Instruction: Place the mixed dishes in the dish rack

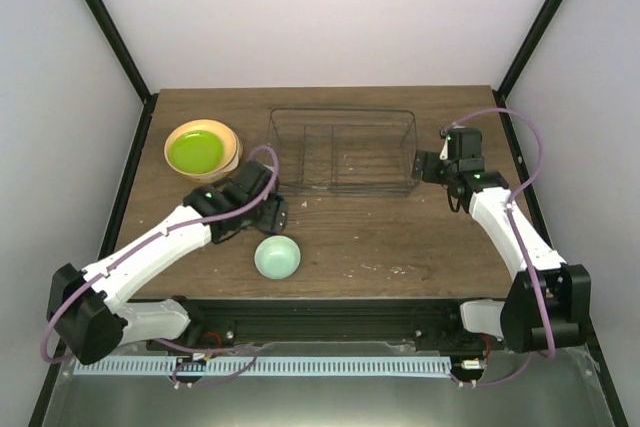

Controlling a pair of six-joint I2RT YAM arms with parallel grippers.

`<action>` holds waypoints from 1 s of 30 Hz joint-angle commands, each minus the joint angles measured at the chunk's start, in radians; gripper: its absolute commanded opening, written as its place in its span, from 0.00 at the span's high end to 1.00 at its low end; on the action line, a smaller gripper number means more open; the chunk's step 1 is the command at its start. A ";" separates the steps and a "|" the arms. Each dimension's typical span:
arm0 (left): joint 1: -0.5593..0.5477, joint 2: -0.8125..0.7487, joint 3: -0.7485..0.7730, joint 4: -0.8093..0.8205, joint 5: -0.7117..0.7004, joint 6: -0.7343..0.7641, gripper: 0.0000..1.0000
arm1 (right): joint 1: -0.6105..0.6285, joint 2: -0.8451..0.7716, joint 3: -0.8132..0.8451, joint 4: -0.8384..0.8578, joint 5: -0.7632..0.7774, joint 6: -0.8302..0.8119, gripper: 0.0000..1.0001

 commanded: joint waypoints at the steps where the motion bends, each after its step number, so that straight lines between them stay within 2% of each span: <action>1: -0.117 0.009 -0.044 -0.095 -0.073 -0.127 0.00 | 0.059 -0.049 -0.026 -0.050 -0.003 0.042 0.03; 6: -0.201 -0.035 -0.123 -0.142 -0.103 -0.254 0.00 | 0.091 -0.092 -0.058 -0.069 -0.003 0.065 0.10; 12: -0.208 -0.086 -0.217 -0.134 -0.068 -0.363 0.00 | 0.114 -0.099 -0.065 -0.089 -0.002 0.080 0.13; 24: -0.208 0.108 -0.241 0.015 0.002 -0.380 0.00 | 0.150 -0.080 -0.062 -0.091 0.008 0.090 0.13; 27: -0.208 0.115 -0.258 0.042 0.018 -0.378 0.06 | 0.149 -0.082 -0.067 -0.090 0.001 0.089 0.13; 30: -0.208 0.120 -0.284 0.077 0.043 -0.376 0.23 | 0.150 -0.082 -0.073 -0.089 -0.007 0.091 0.13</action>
